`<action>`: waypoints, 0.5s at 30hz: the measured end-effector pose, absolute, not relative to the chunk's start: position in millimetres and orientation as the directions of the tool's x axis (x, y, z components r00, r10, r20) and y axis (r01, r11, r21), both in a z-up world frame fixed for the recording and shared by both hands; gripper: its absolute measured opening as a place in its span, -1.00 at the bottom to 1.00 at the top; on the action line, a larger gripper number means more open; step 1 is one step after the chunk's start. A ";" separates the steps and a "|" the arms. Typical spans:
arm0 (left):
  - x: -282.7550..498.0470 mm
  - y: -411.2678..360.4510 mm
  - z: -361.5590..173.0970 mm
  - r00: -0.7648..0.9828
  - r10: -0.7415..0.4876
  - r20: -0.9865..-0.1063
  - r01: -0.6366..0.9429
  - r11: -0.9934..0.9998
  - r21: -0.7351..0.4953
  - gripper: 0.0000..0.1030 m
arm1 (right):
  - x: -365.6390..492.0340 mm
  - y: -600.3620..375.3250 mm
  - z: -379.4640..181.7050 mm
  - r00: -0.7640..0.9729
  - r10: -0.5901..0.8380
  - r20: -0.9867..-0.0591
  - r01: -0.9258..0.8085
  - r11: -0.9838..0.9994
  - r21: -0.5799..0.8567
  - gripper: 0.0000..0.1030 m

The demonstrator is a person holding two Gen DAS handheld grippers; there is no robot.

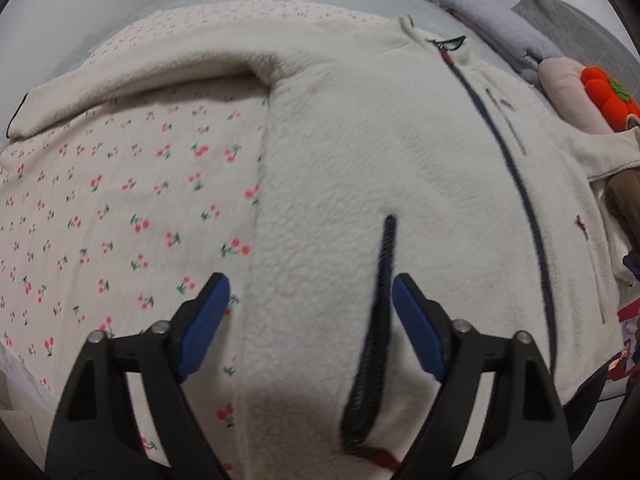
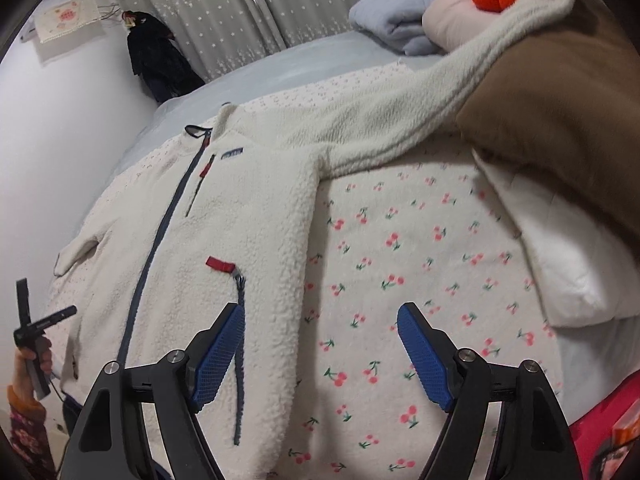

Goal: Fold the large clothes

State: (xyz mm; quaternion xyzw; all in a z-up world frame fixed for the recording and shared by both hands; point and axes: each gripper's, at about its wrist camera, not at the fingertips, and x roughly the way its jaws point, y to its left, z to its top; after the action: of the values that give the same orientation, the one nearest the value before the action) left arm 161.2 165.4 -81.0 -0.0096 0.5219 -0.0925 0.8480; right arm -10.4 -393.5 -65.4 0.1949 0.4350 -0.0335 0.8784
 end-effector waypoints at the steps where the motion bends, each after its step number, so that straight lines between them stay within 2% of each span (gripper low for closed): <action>1: 160.1 165.6 -85.7 0.428 -0.159 -0.889 0.146 0.984 -0.106 0.42 | -9.9 -394.1 -69.2 0.615 0.121 -0.779 0.231 0.917 0.325 0.43; 3: 157.2 167.7 -93.8 0.407 -0.151 -0.901 0.143 0.985 -0.100 0.22 | -10.2 -398.4 -77.0 0.609 0.143 -0.780 0.245 0.902 0.357 0.40; 4: 156.2 168.3 -97.8 0.400 -0.163 -0.902 0.146 0.983 -0.113 0.03 | -10.7 -400.7 -79.0 0.608 0.151 -0.779 0.250 0.895 0.369 0.37; 5: 153.6 169.3 -99.7 0.400 -0.174 -0.900 0.146 0.981 -0.124 -0.31 | -11.9 -404.5 -82.9 0.610 0.164 -0.775 0.261 0.882 0.392 0.34; 6: 152.4 170.2 -101.5 0.401 -0.182 -0.898 0.145 0.980 -0.134 -0.52 | -12.3 -407.1 -85.0 0.611 0.170 -0.773 0.267 0.875 0.404 0.33; 7: 151.2 170.6 -101.1 0.407 -0.191 -0.893 0.143 0.979 -0.144 -0.64 | -12.4 -410.5 -87.6 0.613 0.177 -0.770 0.275 0.866 0.418 0.29; 10: 145.1 177.4 -90.8 0.447 -0.197 -0.873 0.101 0.980 -0.170 -0.71 | -10.2 -418.2 -92.5 0.613 0.185 -0.768 0.292 0.851 0.438 0.13; 15: 145.3 189.4 -92.3 0.457 -0.225 -0.860 0.067 0.973 -0.219 -0.71 | 3.4 -413.6 -104.2 0.584 0.239 -0.775 0.271 0.843 0.464 -0.15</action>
State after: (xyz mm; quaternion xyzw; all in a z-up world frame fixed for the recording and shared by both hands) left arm 145.3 189.4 -92.3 -0.0770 0.5138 -0.0859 0.8501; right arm 3.4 -413.6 -104.2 0.2799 0.4558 -0.0094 0.8449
